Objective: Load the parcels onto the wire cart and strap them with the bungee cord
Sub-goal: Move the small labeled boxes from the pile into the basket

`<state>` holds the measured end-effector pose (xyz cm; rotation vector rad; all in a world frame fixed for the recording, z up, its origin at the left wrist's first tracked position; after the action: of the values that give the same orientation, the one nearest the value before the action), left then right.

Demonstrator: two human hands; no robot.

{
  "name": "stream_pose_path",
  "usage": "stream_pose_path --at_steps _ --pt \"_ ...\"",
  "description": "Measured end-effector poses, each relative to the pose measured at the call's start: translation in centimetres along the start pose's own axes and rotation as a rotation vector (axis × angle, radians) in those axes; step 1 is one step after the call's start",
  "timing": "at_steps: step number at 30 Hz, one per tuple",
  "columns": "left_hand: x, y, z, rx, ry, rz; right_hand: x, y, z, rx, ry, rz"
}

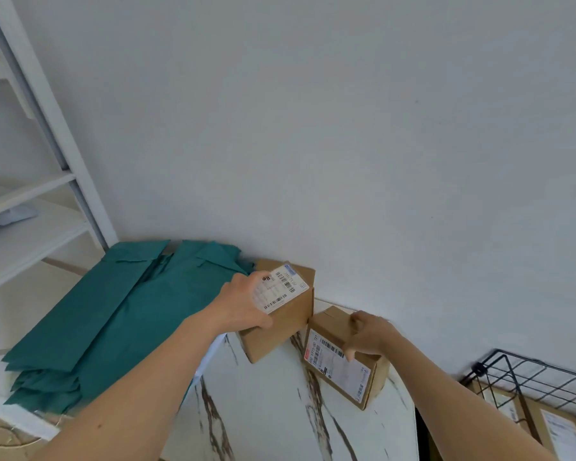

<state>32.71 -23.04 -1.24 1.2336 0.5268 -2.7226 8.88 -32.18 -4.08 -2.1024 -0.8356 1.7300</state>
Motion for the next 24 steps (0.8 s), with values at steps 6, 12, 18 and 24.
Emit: stream_pose_path --at_steps 6,12,18,24 --pt "3.7 0.6 -0.4 0.045 0.289 -0.158 0.2 -0.9 4.3 0.115 0.121 0.114" --pt "7.2 0.7 -1.7 0.123 0.442 -0.079 0.1 -2.5 5.9 0.135 0.356 0.148" --pt "8.2 0.7 -1.4 0.169 0.414 -0.011 1.9 -3.8 7.4 0.231 0.661 0.132" --pt "10.4 0.4 4.2 0.298 0.08 0.052 4.2 -5.8 9.8 0.306 0.867 0.153"
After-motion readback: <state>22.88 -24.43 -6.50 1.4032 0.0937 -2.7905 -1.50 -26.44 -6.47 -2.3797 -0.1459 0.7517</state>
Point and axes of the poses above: each hand's wrist, its own y-axis towards the middle knuckle, its own x-axis out of the palm, z = x × y, the point moved 4 cm from there along y, towards the middle knuckle, and after that the axes turned 1 degree about y, right-handed, at the moved point
